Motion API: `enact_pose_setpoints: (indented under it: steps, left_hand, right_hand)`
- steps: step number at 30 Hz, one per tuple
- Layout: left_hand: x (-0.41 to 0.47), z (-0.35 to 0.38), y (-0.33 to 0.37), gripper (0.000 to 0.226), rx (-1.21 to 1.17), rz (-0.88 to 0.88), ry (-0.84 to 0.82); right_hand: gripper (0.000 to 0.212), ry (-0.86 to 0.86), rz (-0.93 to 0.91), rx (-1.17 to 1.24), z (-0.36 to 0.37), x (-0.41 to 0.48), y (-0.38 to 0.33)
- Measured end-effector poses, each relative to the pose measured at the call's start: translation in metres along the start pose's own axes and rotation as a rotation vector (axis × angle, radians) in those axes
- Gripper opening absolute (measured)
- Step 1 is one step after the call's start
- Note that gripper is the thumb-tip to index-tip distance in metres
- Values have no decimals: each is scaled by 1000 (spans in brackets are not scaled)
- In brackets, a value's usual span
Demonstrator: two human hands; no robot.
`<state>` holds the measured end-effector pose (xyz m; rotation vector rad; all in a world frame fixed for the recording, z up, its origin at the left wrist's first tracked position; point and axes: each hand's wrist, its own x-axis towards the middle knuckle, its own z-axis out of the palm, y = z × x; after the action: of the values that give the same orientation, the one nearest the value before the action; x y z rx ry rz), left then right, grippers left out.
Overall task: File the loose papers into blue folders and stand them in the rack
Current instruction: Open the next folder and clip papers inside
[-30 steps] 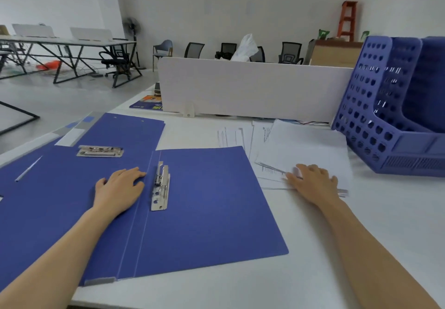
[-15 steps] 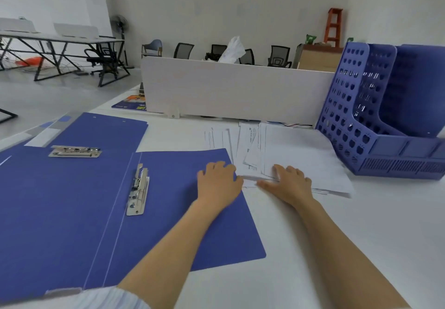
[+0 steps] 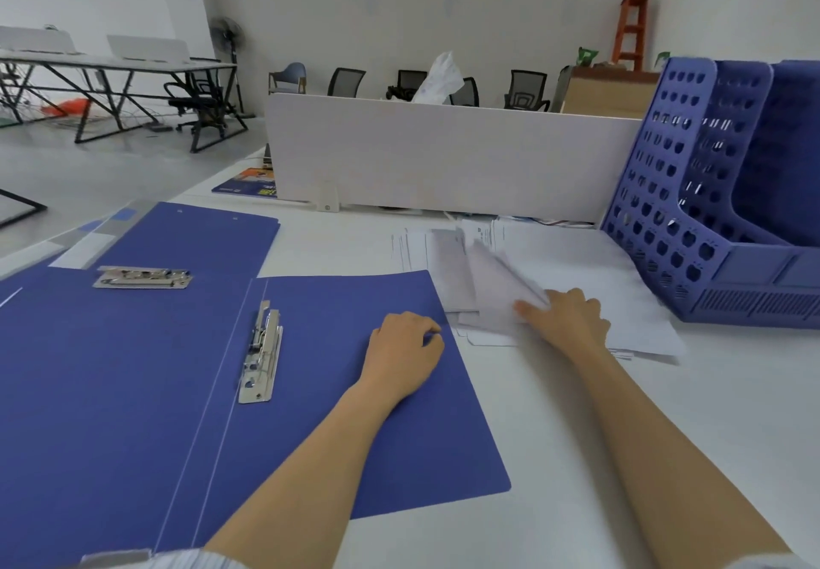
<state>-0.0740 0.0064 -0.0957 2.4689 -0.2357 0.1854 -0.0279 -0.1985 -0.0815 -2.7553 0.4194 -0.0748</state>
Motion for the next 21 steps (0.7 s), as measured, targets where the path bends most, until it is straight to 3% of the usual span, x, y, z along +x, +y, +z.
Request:
enact_pose_setpoints:
  steps: [3,8,11,14,18,21]
  left_hand:
    - [2,0,0,29,-7,-4,10]
    - [2,-1,1,29,-18,-19,-2]
    - [1,-5,0,30,-104,-31,12]
    - [1,-6,2,29,-250,-73,18]
    - [5,-13,4,20,-767,-275,-3]
    - [5,-24,3,28,-1266,-455,-57]
  right_hand:
    - [60,-1,85,284,-6,0,7]
    - [12,183,-25,329,5,-3,15]
    - [34,277,-39,400,5,-2,20]
    - [28,407,15,496,3,-4,21]
    - [28,562,55,583,-12,-12,12]
    - [31,592,-73,461,-22,-25,9]
